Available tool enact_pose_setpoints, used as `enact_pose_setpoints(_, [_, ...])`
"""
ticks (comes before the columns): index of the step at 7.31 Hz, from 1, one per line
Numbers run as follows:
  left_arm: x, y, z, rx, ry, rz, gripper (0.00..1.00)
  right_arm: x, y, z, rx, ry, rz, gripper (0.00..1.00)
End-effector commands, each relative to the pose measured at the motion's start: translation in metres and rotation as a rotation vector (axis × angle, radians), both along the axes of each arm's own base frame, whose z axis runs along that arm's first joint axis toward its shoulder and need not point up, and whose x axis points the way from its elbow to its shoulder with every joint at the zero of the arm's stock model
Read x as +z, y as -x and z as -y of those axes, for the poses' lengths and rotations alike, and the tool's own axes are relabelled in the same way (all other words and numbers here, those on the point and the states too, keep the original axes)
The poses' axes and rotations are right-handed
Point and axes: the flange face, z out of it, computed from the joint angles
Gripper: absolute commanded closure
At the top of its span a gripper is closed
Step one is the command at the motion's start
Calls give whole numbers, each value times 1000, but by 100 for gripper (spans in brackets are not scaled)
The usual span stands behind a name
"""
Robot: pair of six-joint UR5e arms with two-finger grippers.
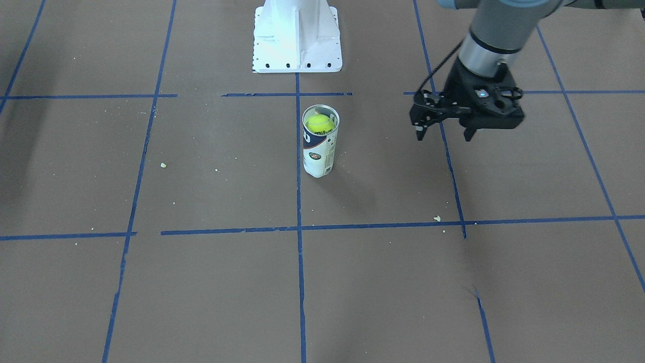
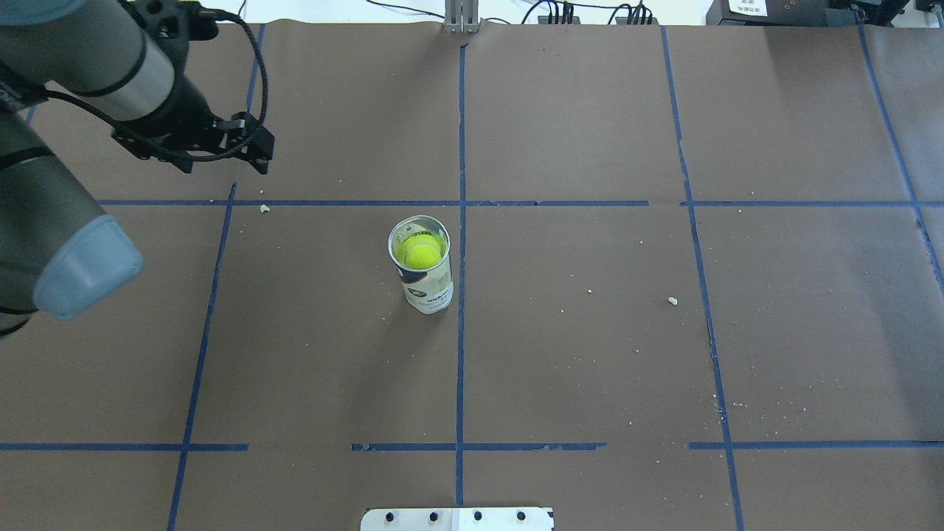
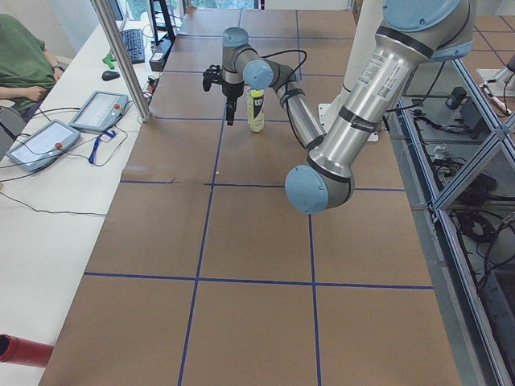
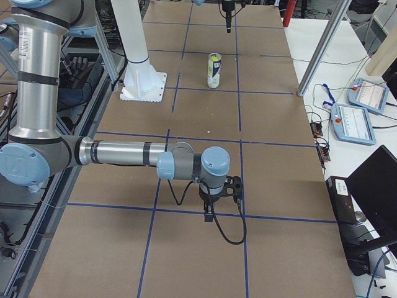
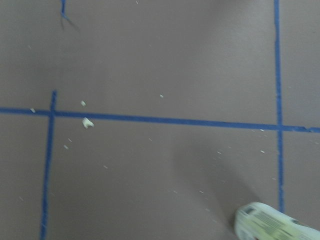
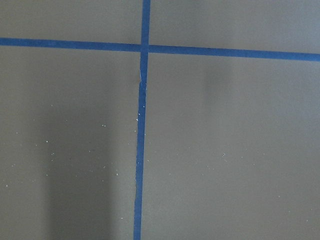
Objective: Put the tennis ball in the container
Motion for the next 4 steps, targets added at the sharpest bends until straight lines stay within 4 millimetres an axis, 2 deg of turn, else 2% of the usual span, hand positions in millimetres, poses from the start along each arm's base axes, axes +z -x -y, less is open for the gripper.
enact_pose_setpoints(1, [99,113,23,123,-103,56,0,0,0,0,0,0,0,0])
enact_pose_setpoints(3, [211,211,33,204,-127,140,0,0,0,0,0,0,0,0])
enact_pose_setpoints(4, [279,246,27,245,-110,157,0,-1,0,1,0,-2,0,0])
